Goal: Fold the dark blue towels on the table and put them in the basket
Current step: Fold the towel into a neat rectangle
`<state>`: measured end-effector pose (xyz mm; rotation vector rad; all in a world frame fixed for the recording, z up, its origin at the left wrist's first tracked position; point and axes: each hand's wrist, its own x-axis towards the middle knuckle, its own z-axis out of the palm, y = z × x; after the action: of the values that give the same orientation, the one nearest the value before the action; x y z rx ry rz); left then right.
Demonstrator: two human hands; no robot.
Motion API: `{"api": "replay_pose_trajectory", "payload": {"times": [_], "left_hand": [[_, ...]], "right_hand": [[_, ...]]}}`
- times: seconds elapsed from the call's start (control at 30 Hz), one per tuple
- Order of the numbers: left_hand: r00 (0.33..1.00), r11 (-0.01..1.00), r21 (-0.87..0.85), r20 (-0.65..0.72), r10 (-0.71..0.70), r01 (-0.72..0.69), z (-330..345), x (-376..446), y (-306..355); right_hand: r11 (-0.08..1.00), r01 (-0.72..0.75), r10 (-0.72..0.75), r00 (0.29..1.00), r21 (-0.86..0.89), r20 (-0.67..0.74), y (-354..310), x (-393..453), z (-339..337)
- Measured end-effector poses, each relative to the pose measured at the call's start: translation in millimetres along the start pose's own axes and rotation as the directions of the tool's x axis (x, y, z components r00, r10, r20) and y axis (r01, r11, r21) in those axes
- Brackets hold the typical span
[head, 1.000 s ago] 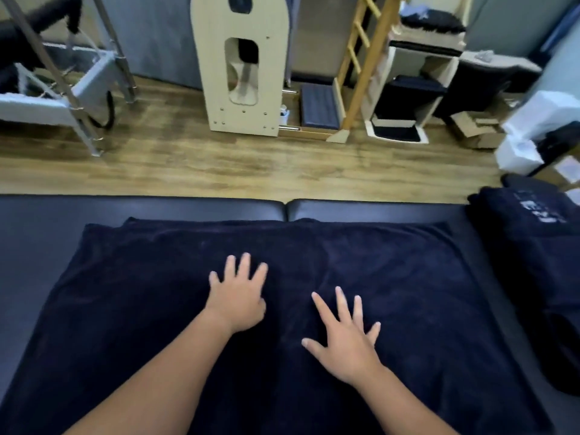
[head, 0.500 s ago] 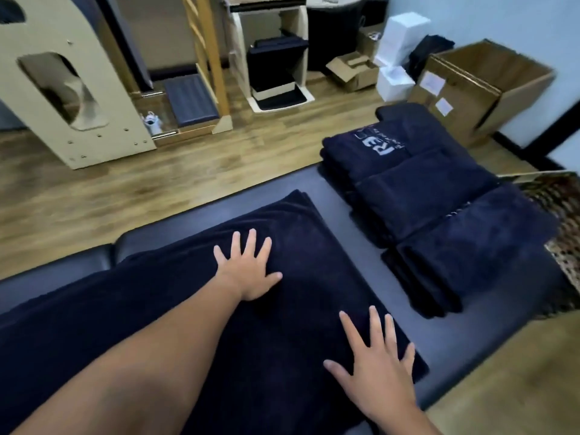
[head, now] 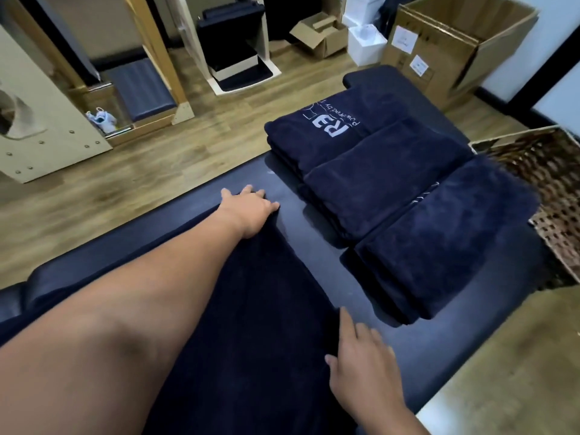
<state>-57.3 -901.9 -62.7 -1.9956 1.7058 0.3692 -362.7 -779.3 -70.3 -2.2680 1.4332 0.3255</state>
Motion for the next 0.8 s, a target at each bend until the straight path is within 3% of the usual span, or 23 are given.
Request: {"api": "replay_pose_trajectory", "payload": {"times": [0.13,0.23,0.4,0.5,0.67,0.8], "left_hand": [[0.975,0.973,0.224,-0.197,0.106,-0.060,-2,-6,9],[0.975,0.977,0.215,-0.214,0.055,-0.007,-4,-20,14],[0.950,0.989,-0.057,-0.277,-0.146,0.136,9,-52,-6],[0.941,0.945,-0.251,-0.209,-0.265,0.210,20,-87,-26],[0.876,0.756,-0.606,-0.193,-0.441,0.247,62,-154,-70],[0.814,0.605,-0.767,-0.202,-0.545,0.214,107,-216,-111]], "right_hand": [[0.992,-0.013,0.007,0.999,0.126,0.049,-8,0,2],[0.977,-0.009,-0.005,0.998,0.214,0.066,-8,-3,-5],[0.967,0.037,-0.059,0.995,0.250,0.082,-19,-13,-16],[0.963,0.080,-0.128,0.977,0.259,0.173,-38,-25,-23],[0.945,0.166,-0.251,0.919,0.280,0.303,-88,-69,-20],[0.938,0.246,-0.309,0.912,0.246,0.268,-143,-115,9]]}}
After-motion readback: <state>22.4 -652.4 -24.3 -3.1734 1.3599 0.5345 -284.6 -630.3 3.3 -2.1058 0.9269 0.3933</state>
